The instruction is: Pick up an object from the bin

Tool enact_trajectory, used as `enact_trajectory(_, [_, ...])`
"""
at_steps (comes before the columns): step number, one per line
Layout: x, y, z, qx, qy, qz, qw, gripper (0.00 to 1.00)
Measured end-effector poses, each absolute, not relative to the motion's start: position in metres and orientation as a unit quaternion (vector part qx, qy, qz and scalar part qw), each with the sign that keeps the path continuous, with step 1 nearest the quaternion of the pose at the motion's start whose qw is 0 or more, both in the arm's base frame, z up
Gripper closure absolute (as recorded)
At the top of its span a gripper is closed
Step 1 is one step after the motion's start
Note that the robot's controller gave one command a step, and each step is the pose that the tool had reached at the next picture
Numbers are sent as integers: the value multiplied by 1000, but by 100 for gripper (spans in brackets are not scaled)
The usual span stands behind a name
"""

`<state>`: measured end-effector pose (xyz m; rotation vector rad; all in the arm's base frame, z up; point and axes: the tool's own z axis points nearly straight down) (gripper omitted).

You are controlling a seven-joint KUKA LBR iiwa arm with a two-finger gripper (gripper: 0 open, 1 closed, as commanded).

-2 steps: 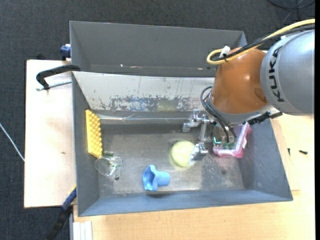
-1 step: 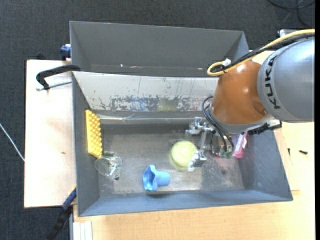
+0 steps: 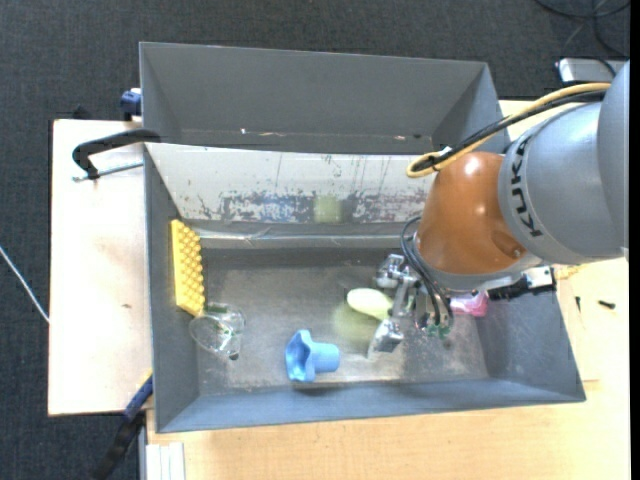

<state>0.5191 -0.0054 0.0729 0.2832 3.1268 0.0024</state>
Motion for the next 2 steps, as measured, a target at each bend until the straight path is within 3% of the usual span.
enact_trajectory(1, [562,3,75,61,998,0,-2,100])
enact_trajectory(2, [562,3,75,61,998,0,-2,100])
